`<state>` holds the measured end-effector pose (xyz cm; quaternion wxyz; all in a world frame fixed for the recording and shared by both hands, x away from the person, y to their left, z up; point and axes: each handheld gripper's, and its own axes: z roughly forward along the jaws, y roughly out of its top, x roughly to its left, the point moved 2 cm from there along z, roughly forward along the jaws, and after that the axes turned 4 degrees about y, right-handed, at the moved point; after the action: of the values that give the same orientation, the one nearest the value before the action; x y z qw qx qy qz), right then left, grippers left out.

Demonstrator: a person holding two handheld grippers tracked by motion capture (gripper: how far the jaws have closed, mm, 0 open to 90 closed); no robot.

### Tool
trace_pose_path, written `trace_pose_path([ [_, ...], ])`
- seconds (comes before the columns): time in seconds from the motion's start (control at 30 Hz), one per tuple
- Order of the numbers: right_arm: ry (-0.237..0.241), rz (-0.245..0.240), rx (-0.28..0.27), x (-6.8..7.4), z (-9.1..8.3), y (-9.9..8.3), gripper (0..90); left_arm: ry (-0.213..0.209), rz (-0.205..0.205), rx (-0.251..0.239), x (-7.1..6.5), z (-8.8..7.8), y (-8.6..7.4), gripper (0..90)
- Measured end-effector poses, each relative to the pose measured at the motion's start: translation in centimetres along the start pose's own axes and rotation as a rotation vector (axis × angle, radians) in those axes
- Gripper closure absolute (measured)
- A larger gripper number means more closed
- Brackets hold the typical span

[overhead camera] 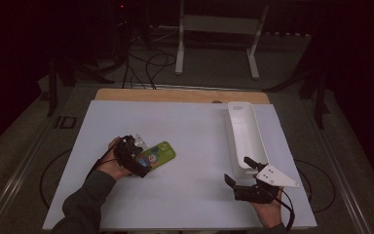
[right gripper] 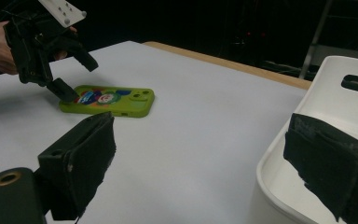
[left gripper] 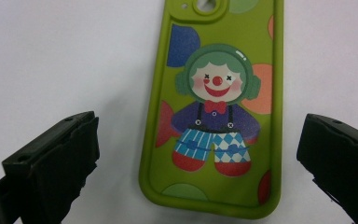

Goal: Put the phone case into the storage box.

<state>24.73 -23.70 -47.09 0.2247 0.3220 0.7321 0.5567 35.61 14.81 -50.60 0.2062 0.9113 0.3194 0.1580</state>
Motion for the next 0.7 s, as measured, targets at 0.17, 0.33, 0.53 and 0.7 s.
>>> trace_pose_path([
  [0.17, -0.001, -0.001, 0.001, 0.0, 0.0, 0.0, 8.5, -0.004, -0.007, 0.014, 0.0, 0.4, 0.0, 0.0],
  [0.33, -0.001, -0.001, 0.003, 0.1, 0.1, 0.0, 8.5, -0.021, -0.010, 0.024, 0.0, 0.8, 0.1, 0.0],
  [0.53, -0.003, 0.001, 0.003, 0.0, 0.0, 0.0, 8.5, -0.043, -0.017, 0.041, -0.2, 1.3, 0.1, 0.0],
  [0.7, -0.004, 0.000, 0.003, 0.0, 0.0, 0.0, 8.5, -0.043, -0.012, 0.049, -0.3, 1.6, 0.2, 1.2],
])
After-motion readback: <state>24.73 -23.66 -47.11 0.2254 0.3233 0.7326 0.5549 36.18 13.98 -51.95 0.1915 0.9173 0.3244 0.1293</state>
